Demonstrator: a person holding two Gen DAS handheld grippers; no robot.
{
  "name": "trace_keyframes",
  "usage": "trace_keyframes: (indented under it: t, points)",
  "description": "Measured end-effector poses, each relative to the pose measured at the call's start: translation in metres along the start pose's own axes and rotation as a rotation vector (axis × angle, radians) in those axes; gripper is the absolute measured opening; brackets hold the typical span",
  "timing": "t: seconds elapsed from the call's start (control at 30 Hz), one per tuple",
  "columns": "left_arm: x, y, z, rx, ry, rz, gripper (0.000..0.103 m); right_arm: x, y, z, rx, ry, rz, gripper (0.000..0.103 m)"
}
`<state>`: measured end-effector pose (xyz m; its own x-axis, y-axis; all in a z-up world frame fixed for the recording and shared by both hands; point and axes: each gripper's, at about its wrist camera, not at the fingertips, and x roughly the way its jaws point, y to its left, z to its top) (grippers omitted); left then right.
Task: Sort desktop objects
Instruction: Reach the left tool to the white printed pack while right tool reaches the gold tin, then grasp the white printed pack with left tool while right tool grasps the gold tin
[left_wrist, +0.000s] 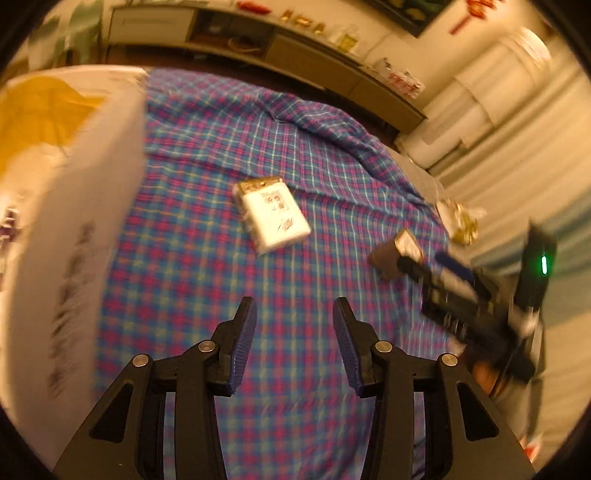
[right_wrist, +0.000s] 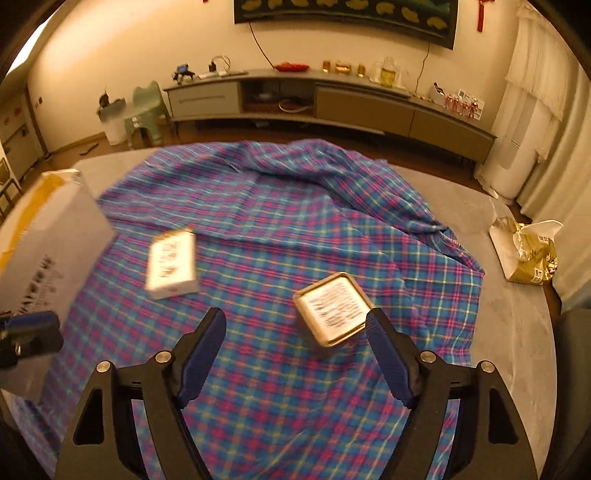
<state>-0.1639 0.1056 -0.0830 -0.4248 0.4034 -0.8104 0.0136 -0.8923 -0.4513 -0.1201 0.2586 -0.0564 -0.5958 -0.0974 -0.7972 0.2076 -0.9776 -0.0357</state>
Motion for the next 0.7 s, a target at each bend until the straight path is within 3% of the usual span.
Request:
trace_keyframes:
  t: [0.27,0.43,0.47,0.7]
  points:
    - [0.073,-0.005,0.045,-0.124,0.019,0.056,0.052,0.041,-0.03,-0.004,-0.051,0.031,-0.046,0.081]
    - [0.099,-0.006,0.06,-0.096,0.002,0.164,0.055,0.054,-0.035,-0.006,-0.08,0.032,-0.03,0.081]
    - [0.101,-0.004,0.061,-0.104,-0.002,0.164,0.059,0.056,-0.035,-0.005,-0.083,0.033,-0.032,0.081]
    - [0.109,-0.009,0.078,-0.126,-0.009,0.177,0.059,0.063,-0.035,-0.005,-0.099,0.013,-0.016,0.081]
